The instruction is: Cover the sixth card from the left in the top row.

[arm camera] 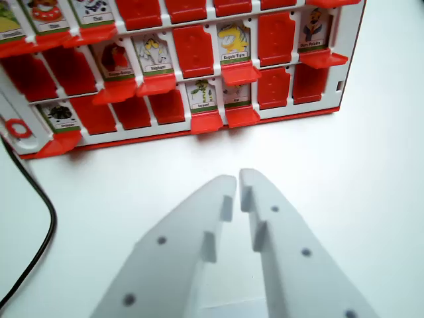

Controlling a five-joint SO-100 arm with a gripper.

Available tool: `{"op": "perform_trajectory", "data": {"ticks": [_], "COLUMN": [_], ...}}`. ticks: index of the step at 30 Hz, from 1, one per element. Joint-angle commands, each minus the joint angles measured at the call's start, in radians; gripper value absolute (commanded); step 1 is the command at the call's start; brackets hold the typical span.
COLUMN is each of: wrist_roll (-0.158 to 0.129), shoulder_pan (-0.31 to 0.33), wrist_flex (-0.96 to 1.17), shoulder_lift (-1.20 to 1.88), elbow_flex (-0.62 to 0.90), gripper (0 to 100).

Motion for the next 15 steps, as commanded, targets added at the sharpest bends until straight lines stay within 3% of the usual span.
{"op": "perform_trajectory", "data": {"ticks": [1,7,15], "wrist_roll": [-0.017,-0.025,-0.066], "shoulder_pan": [-0.049,-0.121,-0.13], "wrist_flex": [0.066,0.178,0.247], "shoulder_lift": [0.196,0.336,0.529], "elbow_flex": [-0.026,-0.048,0.035], "gripper": [0,0,0]}}
